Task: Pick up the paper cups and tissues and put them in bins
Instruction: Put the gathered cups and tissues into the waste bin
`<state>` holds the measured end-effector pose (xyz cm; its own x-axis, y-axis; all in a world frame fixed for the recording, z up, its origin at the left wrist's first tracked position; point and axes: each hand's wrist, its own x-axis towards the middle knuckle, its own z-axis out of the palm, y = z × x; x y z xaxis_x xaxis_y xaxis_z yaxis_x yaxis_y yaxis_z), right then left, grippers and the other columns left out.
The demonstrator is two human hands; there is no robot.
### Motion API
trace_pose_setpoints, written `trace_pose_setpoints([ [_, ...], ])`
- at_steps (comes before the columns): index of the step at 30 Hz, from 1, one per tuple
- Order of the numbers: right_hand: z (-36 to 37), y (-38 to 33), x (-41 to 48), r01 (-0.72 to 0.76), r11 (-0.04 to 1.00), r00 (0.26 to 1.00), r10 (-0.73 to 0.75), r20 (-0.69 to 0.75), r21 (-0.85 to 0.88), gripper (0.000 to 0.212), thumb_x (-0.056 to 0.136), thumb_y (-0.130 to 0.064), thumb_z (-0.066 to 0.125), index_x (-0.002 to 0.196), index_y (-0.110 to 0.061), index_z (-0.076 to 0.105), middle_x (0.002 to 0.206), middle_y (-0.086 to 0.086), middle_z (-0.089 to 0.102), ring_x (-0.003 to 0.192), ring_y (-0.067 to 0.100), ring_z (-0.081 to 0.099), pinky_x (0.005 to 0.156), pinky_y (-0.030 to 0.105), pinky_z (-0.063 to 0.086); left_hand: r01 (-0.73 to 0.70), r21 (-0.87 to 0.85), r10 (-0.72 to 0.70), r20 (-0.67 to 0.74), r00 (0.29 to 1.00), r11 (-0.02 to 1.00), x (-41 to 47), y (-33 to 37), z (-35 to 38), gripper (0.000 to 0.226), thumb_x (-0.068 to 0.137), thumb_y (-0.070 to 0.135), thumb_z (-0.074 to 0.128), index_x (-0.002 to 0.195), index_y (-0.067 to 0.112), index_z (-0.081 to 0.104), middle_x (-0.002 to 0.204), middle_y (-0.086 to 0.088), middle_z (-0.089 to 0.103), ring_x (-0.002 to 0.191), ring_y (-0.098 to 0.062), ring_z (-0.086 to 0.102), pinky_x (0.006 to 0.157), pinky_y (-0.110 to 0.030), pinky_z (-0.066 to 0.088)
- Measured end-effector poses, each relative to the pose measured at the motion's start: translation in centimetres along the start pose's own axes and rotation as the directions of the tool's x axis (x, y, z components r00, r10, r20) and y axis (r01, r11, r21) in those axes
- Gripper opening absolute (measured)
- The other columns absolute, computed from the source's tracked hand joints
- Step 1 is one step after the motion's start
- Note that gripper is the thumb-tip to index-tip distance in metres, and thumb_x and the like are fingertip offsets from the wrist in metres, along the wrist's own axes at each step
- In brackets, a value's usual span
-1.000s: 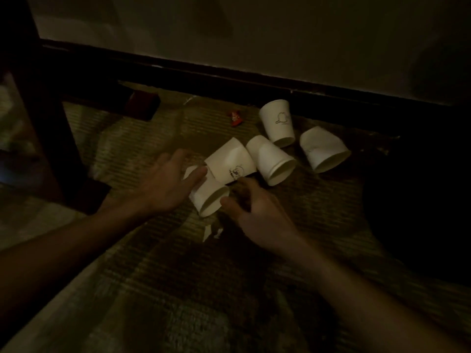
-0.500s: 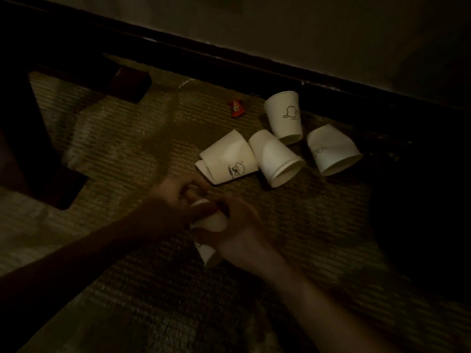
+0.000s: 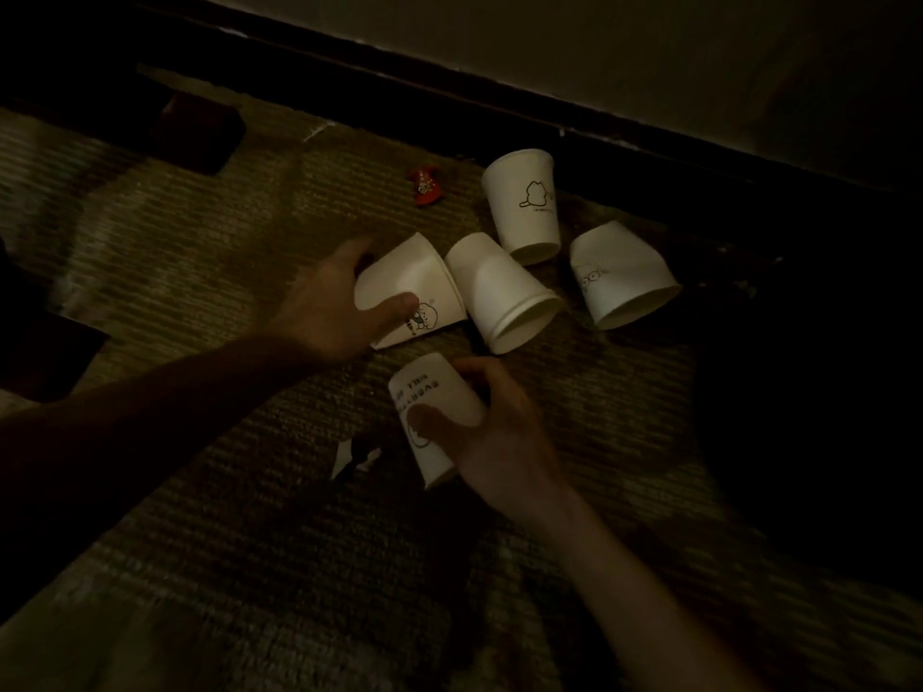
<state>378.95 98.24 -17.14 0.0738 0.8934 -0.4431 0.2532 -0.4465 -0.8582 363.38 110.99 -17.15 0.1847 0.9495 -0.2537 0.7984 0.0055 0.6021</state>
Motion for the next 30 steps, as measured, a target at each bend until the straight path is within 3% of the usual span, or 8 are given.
trace_pose_setpoints([
  [5, -0.4, 0.4, 0.3, -0.034, 0.992, 0.999, 0.034, -0.003, 0.121, 0.04, 0.076, -0.039, 0.078, 0.101, -0.044, 0.047, 0.098, -0.027, 0.049, 0.077, -0.028, 0.047, 0.049, 0.0, 0.039, 0.021, 0.055, -0.018, -0.056, 0.998, 0.998, -0.2, 0.4, 0.6, 0.086, 0.073, 0.043, 0.082, 0.143, 0.015, 0.042, 0.138, -0.009, 0.053, 0.122, -0.027, 0.051, 0.089, -0.033, 0.039],
  [9, -0.8, 0.7, 0.6, -0.021, 0.986, 0.998, 0.032, -0.062, 0.166, 0.045, 0.074, -0.038, 0.08, 0.111, -0.037, 0.053, 0.114, -0.013, 0.056, 0.093, -0.006, 0.056, 0.064, 0.012, 0.05, 0.069, 0.094, -0.062, -0.08, 0.995, 0.993, -0.8, 0.6, 1.0, 0.07, 0.068, 0.049, 0.083, 0.12, 0.009, 0.06, 0.1, -0.001, 0.063, 0.082, -0.01, 0.053, 0.068, -0.026, 0.042],
  [12, -1.0, 1.0, 0.0, 0.051, 0.982, 0.991, -0.027, -0.13, 0.182, 0.046, 0.073, -0.034, 0.081, 0.111, -0.035, 0.055, 0.121, -0.009, 0.052, 0.107, 0.004, 0.055, 0.084, 0.03, 0.055, 0.085, -0.051, -0.091, -0.122, 0.988, 0.995, -1.2, 0.5, 0.6, 0.053, 0.068, 0.045, 0.084, 0.108, 0.014, 0.069, 0.077, 0.018, 0.055, 0.065, 0.008, 0.047, 0.054, -0.013, 0.036],
  [16, -1.6, 1.0, -0.8, 0.195, 0.969, 0.968, -0.165, -0.19, 0.15, 0.049, 0.07, -0.038, 0.079, 0.113, -0.035, 0.057, 0.126, -0.014, 0.044, 0.114, -0.004, 0.046, 0.089, 0.015, 0.046, 0.087, -0.408, -0.147, -0.118, 0.982, 0.909, -1.5, 2.3, -0.5, 0.02, 0.074, 0.039, 0.08, 0.081, 0.032, 0.063, 0.061, 0.022, 0.066, 0.06, 0.008, 0.065, 0.044, -0.009, 0.046],
  [21, -2.4, 0.7, -0.1, 0.223, 0.967, 0.963, -0.198, -0.185, 0.125, 0.068, 0.067, -0.045, 0.074, 0.13, -0.029, 0.055, 0.135, -0.02, 0.037, 0.117, -0.019, 0.036, 0.089, 0.007, 0.038, -0.037, -0.552, -0.024, -0.102, 0.994, 0.833, -1.5, 6.8, -1.8, 0.022, 0.073, 0.044, 0.078, 0.085, 0.032, 0.063, 0.071, 0.026, 0.07, 0.07, 0.003, 0.07, 0.05, -0.013, 0.051],
  [24, -2.9, 0.6, 0.4, 0.197, 0.972, 0.97, -0.174, -0.17, 0.126, 0.08, 0.067, -0.049, 0.072, 0.14, -0.025, 0.049, 0.142, -0.018, 0.039, 0.124, -0.01, 0.04, 0.098, 0.018, 0.041, -0.055, -0.528, 0.012, -0.084, 0.996, 0.847, -1.0, 8.2, -1.2, 0.027, 0.076, 0.041, 0.078, 0.095, 0.03, 0.062, 0.08, 0.022, 0.072, 0.077, 0.002, 0.07, 0.055, -0.016, 0.055],
  [27, -3.3, 0.5, 0.4, 0.195, 0.974, 0.97, -0.173, -0.173, 0.117, 0.079, 0.068, -0.048, 0.073, 0.139, -0.021, 0.051, 0.142, -0.014, 0.042, 0.128, -0.001, 0.042, 0.102, 0.026, 0.044, -0.152, -0.281, 0.099, -0.194, 0.976, 0.948, -0.8, 8.9, -0.5, 0.057, 0.082, 0.043, 0.075, 0.13, 0.029, 0.049, 0.105, 0.022, 0.062, 0.092, -0.003, 0.064, 0.068, -0.024, 0.058],
  [30, -3.7, 0.6, 0.3, 0.213, 0.964, 0.968, -0.185, -0.171, 0.162, 0.065, 0.07, -0.039, 0.077, 0.13, -0.02, 0.058, 0.132, -0.014, 0.049, 0.119, -0.004, 0.049, 0.096, 0.025, 0.05, -0.339, 0.083, 0.348, -0.187, 0.919, 0.937, -0.8, 9.1, 0.2, 0.077, 0.091, 0.041, 0.062, 0.152, 0.04, 0.015, 0.133, 0.001, 0.051, 0.094, -0.008, 0.049, 0.063, -0.013, 0.035],
])
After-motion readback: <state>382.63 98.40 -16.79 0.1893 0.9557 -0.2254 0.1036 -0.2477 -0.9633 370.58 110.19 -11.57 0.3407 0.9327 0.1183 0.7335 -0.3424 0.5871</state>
